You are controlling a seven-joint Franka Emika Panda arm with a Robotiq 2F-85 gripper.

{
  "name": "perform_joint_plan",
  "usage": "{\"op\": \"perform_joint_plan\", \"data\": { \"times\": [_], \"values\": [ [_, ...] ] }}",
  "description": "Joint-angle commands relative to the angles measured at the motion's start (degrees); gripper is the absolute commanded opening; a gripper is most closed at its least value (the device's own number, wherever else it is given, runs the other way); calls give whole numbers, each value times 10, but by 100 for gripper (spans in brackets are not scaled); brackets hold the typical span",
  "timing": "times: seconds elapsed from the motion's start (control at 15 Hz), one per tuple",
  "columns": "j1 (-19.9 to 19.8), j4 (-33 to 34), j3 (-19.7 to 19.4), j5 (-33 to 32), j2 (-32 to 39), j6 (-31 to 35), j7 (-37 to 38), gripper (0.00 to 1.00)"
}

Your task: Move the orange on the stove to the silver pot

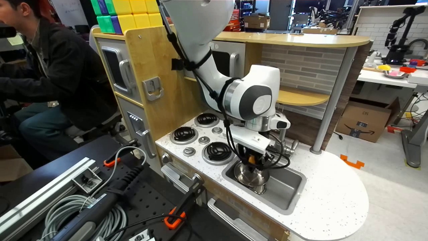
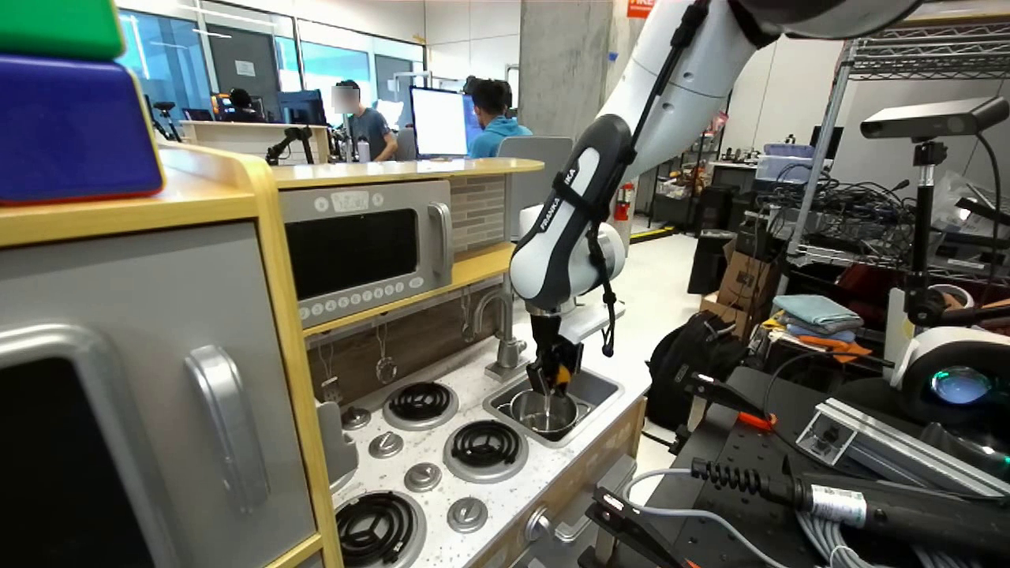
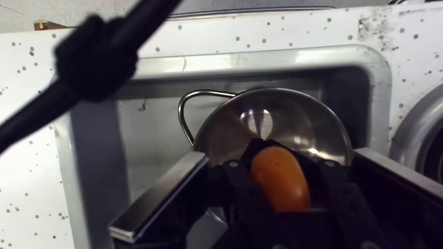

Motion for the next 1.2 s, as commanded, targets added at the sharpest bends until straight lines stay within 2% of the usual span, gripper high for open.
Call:
{"op": "perform_joint_plan", "data": {
  "times": [0.0, 0.27, 0.33, 0.4, 0.53, 0.93, 1.0, 1.07, 1.13],
  "values": [
    [31, 109, -28, -16, 69, -71, 36, 2],
    [43, 172, -41, -25, 108, -130, 44, 2],
    [44, 187, -42, -29, 116, -142, 45, 11],
    [44, 199, -42, -31, 123, -152, 44, 35],
    [41, 220, -41, -34, 134, -166, 39, 40],
    [22, 259, -14, -32, 159, -160, -20, 84],
    [35, 135, -8, -27, 77, -117, -44, 90],
    [36, 110, -9, -31, 60, -108, -58, 99],
    [35, 80, -9, -35, 35, -105, -78, 100]
  ]
}}
